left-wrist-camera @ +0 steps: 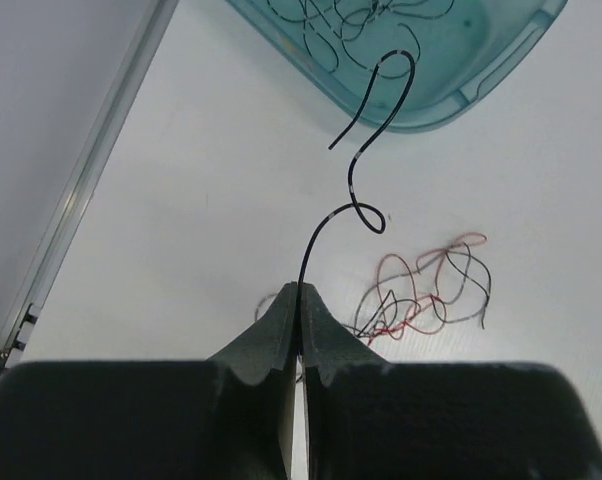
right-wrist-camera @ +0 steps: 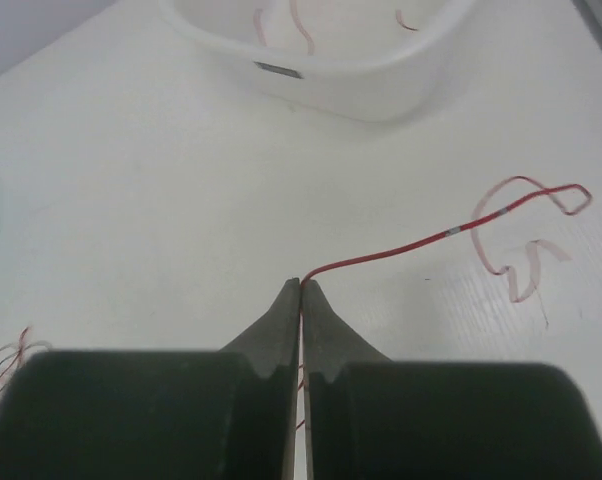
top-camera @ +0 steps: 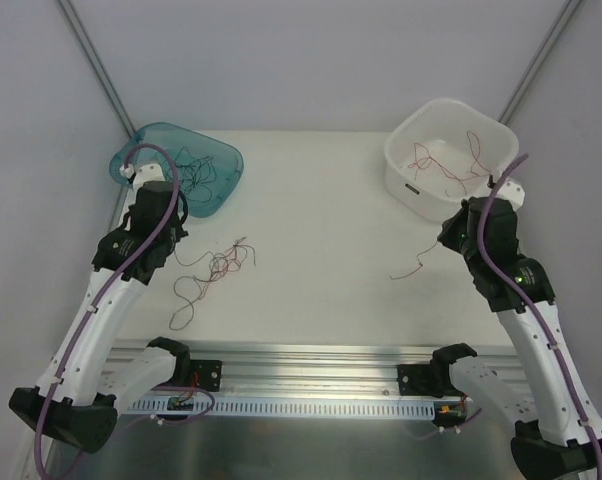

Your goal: Untangle the cables

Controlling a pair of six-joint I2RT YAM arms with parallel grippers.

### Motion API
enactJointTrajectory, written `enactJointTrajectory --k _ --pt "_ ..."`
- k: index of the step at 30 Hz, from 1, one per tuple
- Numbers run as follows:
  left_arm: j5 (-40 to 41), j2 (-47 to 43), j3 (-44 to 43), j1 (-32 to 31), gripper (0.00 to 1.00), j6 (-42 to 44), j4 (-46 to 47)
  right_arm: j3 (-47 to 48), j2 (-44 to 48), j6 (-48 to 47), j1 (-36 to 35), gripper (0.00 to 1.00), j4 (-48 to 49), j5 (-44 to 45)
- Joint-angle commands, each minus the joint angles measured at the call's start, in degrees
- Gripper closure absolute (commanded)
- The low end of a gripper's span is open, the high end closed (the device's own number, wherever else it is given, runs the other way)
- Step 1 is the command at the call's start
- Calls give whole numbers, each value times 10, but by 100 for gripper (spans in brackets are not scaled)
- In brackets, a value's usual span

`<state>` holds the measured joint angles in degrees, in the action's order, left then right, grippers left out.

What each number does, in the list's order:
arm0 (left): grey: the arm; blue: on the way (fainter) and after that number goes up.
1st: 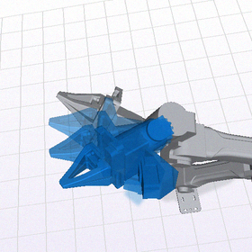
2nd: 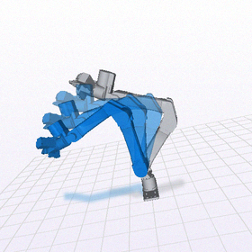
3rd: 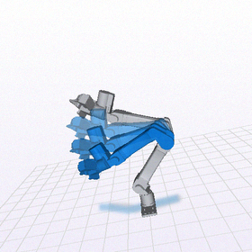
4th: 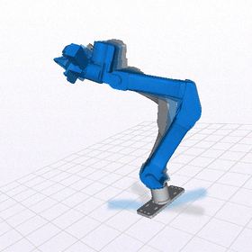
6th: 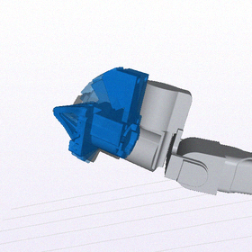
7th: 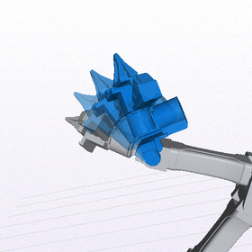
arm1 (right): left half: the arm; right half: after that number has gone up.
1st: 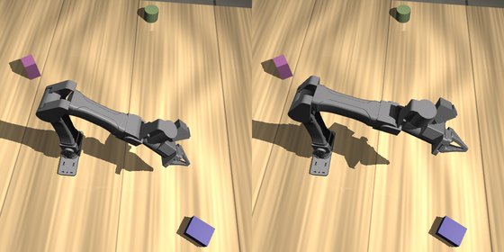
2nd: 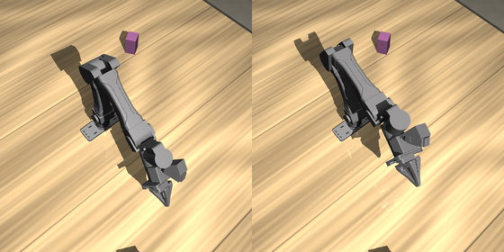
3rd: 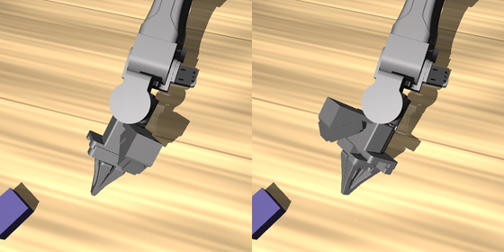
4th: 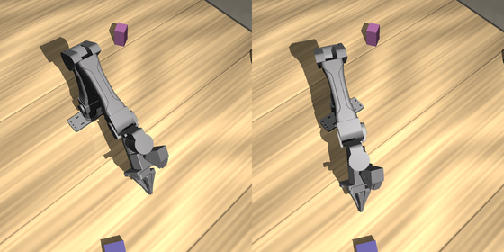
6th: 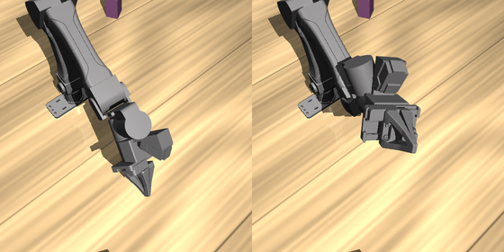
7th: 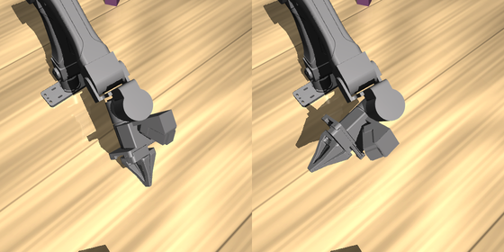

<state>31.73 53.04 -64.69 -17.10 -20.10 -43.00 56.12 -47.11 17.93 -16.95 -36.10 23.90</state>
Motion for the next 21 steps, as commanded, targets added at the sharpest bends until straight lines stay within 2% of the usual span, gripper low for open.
enactJointTrajectory --k 1,3,5,8,10,11,14,15,17,18,21 --pt "-33 25 13 3 100 0 -13 111 -7 -112 3 99 -80 -128" --pt "-105 42 19 3 100 -10 -6 130 -17 -119 3 99 -92 -200" --pt "-186 50 27 2 98 -13 10 132 -14 -111 3 99 -85 -234" --pt "-259 44 58 -7 87 -18 39 117 -10 -102 2 99 -55 -309" --pt "-315 32 85 -23 76 -24 67 106 -9 -98 -1 99 -28 -363" --pt "-342 23 94 -29 66 -31 76 94 -10 -96 -7 100 -21 -373" --pt "-399 10 126 -64 53 -41 112 74 -11 -94 -22 99 4 -387" --pt "-408 4 137 -73 43 -45 122 65 -11 -96 -33 100 11 -385" --pt "-438 0 148 -101 31 -50 148 59 -20 -100 -44 99 14 -386" --pt "-452 1 153 -111 20 -51 153 58 -24 -103 -47 99 15 -388" --pt "-487 8 150 -131 8 -49 164 63 -32 -111 -56 99 16 -395"
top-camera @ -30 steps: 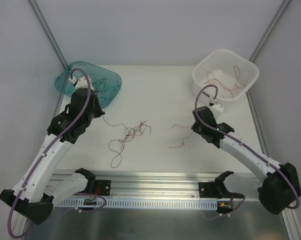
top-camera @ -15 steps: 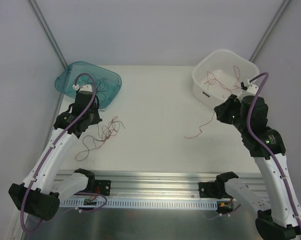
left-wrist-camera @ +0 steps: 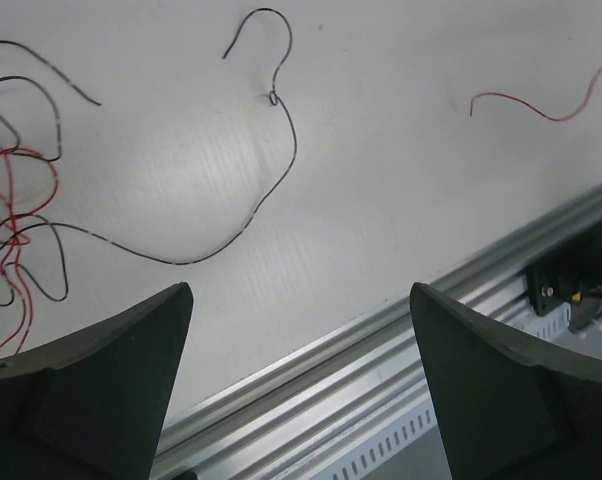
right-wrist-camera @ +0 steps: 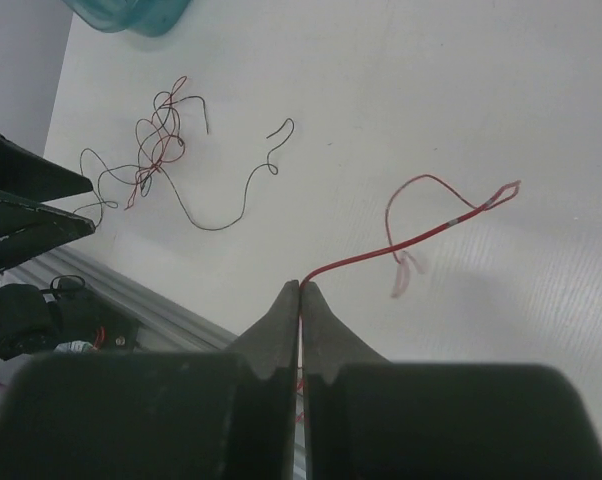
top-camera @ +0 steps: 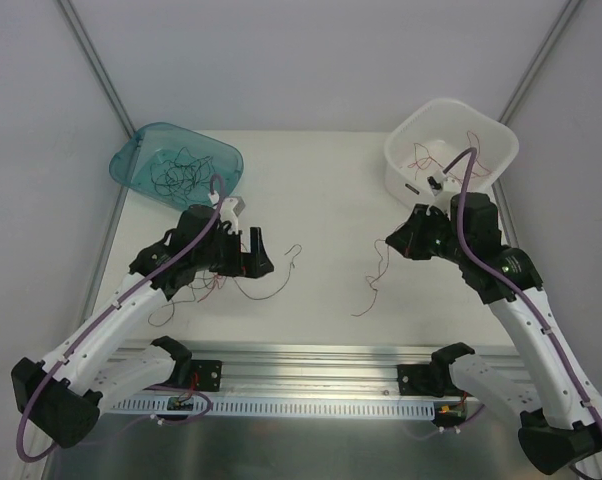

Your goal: Untangle the cables

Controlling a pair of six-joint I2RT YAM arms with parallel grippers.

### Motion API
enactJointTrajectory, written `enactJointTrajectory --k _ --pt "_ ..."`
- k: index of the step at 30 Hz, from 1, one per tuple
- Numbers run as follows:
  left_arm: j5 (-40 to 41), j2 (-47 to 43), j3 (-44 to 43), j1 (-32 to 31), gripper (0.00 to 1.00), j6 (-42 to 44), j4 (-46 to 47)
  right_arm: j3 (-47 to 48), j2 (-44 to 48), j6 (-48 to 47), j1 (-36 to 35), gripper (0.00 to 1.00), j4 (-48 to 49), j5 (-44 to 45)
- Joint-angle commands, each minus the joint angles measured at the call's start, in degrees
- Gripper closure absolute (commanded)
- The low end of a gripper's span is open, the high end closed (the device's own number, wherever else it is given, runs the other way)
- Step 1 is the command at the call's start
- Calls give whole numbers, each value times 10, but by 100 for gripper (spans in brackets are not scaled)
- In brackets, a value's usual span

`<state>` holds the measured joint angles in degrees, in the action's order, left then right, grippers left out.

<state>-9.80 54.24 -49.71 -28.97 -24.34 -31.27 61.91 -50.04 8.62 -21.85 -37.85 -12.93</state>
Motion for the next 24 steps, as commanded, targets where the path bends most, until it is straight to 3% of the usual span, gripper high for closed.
enactJointTrajectory --k 1,7,13,15,19,24 --pt "-78 -4 -2 -14 3 -4 46 14 -6 -20 -8 99 32 -26" --pt "21 10 -21 -8 1 20 31 98 -46 -70 -8 99 -21 36" --pt "94 17 -19 58 1 39 -5 261 -125 -141 -4 99 -79 125" --pt "163 -4 -3 61 1 56 -6 317 -147 -152 8 99 -83 161" --pt "242 -48 33 62 1 82 -5 392 -208 -181 52 99 -59 189" --pt "286 -56 71 63 1 95 4 408 -263 -224 87 99 64 242"
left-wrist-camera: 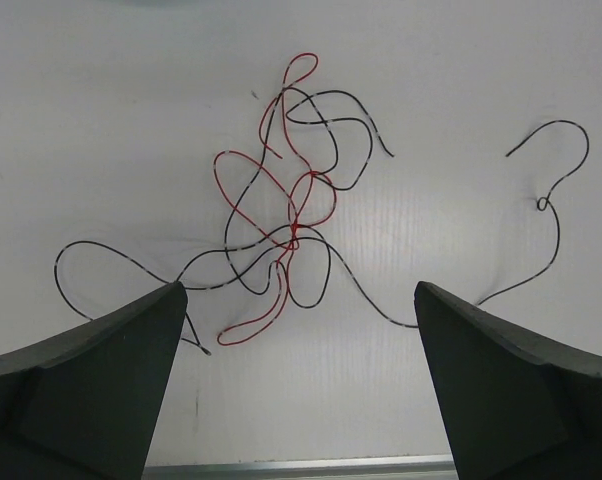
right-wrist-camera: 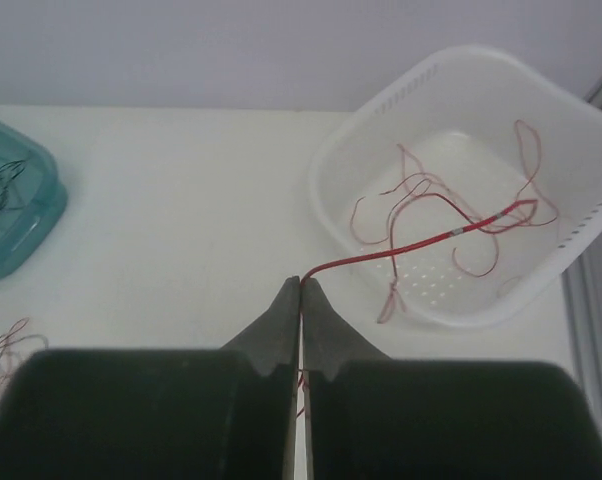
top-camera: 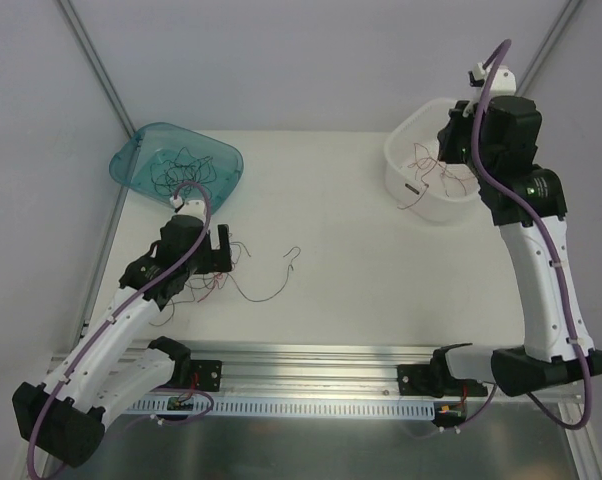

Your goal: Untangle the cables

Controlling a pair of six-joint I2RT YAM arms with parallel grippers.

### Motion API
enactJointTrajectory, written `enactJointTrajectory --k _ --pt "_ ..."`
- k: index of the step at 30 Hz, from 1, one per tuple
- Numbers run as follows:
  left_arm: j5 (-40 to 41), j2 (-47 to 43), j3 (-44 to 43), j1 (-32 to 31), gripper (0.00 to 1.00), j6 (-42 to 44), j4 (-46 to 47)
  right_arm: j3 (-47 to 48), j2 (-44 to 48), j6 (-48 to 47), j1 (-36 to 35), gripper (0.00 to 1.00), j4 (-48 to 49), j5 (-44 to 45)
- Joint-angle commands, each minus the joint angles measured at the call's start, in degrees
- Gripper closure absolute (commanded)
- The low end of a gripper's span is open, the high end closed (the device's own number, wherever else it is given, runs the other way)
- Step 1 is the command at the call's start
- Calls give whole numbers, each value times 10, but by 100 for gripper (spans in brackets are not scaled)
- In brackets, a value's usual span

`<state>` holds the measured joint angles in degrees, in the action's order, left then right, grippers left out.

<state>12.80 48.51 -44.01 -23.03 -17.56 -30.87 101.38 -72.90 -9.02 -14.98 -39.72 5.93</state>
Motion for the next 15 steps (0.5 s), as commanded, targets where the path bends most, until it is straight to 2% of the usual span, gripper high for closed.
enactJointTrajectory --k 1,4,7,12,14,15 --pt "57 8 12 4 1 26 0 14 -45 -53 36 99 101 57" --pt "42 18 9 8 1 26 -1 18 -97 -63 76 99 190 58" --pt "35 26 10 8 1 27 -1 37 -163 -65 110 99 235 44" --pt "30 32 11 9 1 24 0 116 -286 -68 140 99 231 36" --pt "29 33 10 10 1 24 0 132 -313 -69 144 90 232 60" --pt "29 34 11 11 1 23 0 137 -325 -64 144 74 229 67"
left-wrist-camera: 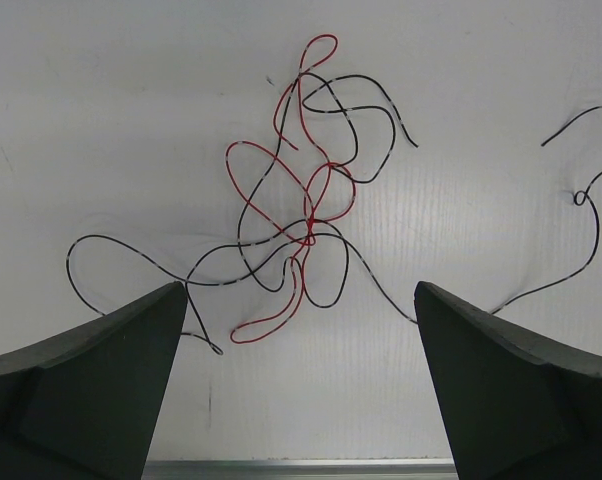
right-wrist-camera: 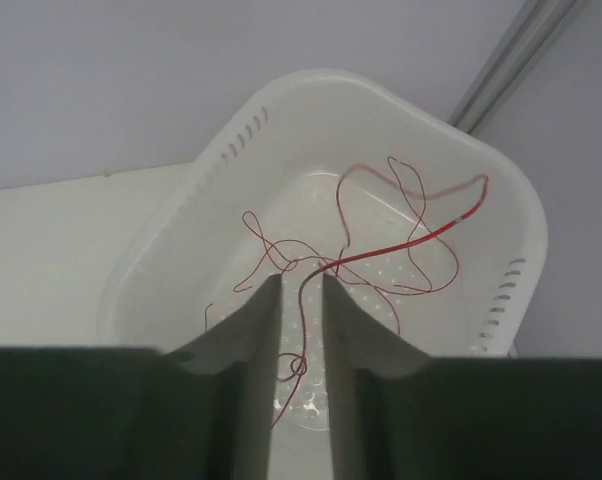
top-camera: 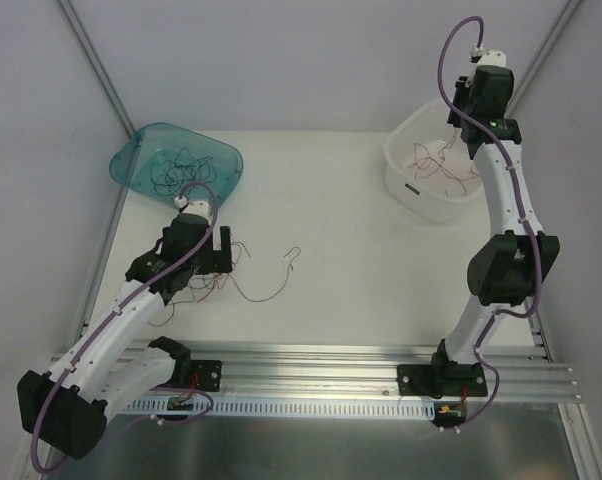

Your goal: Untangle the cables

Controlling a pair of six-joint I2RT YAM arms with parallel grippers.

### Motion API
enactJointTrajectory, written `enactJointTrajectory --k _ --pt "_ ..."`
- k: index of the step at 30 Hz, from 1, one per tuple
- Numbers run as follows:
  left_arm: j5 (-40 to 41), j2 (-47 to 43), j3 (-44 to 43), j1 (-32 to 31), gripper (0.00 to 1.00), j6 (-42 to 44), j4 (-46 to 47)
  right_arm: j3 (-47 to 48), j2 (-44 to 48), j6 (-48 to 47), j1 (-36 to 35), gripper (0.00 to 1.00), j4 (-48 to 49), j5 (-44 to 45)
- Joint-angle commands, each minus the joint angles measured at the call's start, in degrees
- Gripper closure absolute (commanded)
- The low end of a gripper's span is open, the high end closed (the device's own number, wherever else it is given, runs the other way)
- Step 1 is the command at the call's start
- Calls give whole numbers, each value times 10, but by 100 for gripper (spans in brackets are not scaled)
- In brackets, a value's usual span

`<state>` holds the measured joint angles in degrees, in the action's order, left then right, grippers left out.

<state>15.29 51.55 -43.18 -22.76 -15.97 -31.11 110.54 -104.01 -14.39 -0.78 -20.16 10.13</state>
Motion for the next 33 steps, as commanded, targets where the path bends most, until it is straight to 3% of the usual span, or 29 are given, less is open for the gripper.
enactJointTrajectory --k 1,6,9,18,23,27,33 --pt "4 7 3 9 1 7 3 51 -34 -7 2 65 16 30" --pt "-6 16 1 18 1 5 3 8 -8 25 -12 33 -19 -9" --pt "-16 17 -1 23 1 1 3 -25 35 21 -45 23 -35 -30" --pt "-42 35 -2 54 1 -19 2 -206 161 61 -236 22 -113 -123" --pt "-68 75 -6 61 2 -23 3 -378 223 127 -359 22 -57 -136" --pt "-87 124 -13 65 4 -21 1 -459 263 161 -459 21 -23 -119" --pt "-97 180 -30 82 17 -37 1 -540 296 205 -555 21 24 -106"
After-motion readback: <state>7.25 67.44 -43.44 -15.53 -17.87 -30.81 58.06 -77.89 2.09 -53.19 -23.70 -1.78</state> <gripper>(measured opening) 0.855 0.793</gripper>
